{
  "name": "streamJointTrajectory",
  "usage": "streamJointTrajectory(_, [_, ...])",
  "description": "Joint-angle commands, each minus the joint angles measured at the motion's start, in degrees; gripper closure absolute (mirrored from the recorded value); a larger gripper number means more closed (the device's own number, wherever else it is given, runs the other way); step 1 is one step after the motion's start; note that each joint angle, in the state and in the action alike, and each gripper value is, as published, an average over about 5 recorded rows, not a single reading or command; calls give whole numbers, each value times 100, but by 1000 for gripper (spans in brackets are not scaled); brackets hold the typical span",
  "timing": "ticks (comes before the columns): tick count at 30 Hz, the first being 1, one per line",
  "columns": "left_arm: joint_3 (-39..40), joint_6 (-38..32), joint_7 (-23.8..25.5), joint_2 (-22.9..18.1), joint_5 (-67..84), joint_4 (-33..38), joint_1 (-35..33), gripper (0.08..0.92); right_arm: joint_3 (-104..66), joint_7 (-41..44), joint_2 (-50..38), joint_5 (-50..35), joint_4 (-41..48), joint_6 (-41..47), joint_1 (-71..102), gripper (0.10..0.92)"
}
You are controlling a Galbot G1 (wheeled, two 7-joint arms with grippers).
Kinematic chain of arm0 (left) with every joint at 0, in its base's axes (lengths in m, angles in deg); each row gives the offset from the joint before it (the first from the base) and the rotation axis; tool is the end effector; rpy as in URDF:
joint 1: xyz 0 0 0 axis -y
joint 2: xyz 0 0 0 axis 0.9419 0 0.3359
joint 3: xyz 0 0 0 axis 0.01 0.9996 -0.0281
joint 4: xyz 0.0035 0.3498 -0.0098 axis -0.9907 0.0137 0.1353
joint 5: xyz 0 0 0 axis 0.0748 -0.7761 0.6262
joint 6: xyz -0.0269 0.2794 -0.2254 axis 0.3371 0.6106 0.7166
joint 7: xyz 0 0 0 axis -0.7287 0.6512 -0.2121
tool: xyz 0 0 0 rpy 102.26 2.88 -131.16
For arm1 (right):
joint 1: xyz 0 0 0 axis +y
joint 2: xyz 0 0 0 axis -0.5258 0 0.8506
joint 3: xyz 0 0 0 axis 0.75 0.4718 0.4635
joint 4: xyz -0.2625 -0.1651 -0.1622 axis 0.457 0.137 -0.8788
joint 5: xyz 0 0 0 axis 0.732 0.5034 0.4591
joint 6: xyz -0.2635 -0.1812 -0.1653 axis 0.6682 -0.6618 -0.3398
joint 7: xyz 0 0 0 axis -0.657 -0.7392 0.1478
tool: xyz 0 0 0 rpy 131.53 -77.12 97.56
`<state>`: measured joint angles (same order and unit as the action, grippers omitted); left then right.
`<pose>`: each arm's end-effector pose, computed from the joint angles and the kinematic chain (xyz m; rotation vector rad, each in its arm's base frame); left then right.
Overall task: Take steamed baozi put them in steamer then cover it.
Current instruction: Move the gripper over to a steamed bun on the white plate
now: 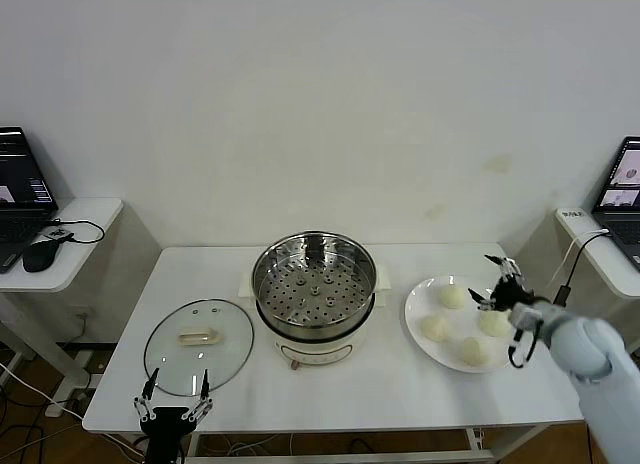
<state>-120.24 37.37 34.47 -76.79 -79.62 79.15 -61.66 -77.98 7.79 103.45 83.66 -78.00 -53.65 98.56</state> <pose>0.1172 0.0531 -0.3495 0.1557 -2.9909 -0.3785 0.4493 -0.2238 -0.2083 0.8567 -2.0949 1.7187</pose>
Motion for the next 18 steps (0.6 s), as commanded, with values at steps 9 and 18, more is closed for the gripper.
streamJointTrajectory(9, [-79,-178,-16,39,-61,-129,55,177,3469,2145,274,60,2769,-689,-3414,203])
streamJointTrajectory(18, [-148,-178,3,40,-69,-172,71,177,3613,2077,994,249,3465,-776,-3418,203])
